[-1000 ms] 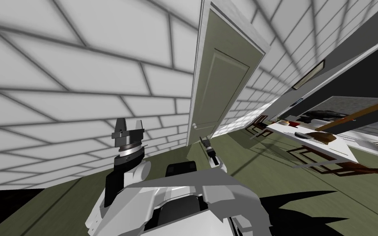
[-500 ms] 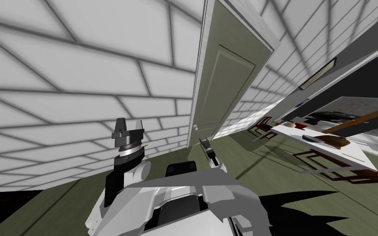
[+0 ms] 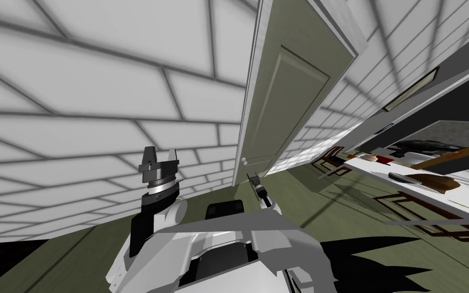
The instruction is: Pull the door open
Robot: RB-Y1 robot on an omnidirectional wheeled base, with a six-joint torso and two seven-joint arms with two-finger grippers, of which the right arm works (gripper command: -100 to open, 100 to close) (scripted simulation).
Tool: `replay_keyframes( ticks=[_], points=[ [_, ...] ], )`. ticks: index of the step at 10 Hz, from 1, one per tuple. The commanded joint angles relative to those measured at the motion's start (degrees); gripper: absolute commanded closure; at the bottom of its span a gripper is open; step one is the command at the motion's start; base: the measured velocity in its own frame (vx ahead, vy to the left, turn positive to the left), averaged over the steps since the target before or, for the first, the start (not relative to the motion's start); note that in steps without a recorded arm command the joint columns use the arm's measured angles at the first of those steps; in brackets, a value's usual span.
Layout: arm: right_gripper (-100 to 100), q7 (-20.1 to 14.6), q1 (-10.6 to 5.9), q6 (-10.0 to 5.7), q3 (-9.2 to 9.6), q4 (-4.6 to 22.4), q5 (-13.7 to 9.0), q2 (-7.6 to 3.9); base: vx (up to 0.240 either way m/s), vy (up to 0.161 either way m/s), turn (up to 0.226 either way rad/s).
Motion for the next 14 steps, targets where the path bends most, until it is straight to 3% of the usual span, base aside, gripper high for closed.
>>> replay_keyframes(
  ticks=[1,6,8,11,12,13,14],
  points=[
    [-100,0.0,0.0,0.0,0.0,0.0,0.0,0.0,0.049,-0.005,0.007],
    [-100,-0.31,0.81,-3.0,-3.68,3.9,-2.46,-2.99,0.168,0.074,0.165],
    [-100,-0.36,0.9,-3.3,-4.06,4.29,-2.72,-3.3,0.112,0.036,0.063],
    [-100,-0.63,1.37,-4.85,-6.02,6.29,-4.06,-4.9,0.172,0.028,0.154],
    [-100,-0.66,1.81,-4.13,-5.59,4.81,-3.75,-4.39,0.081,0.0,0.013],
    [100,-0.66,1.81,-4.13,-5.59,4.81,-3.75,-4.39,-0.011,-0.004,-0.024],
    [100,-0.66,1.81,-4.13,-5.59,4.81,-3.75,-4.39,-0.025,-0.013,-0.006]
  ],
)
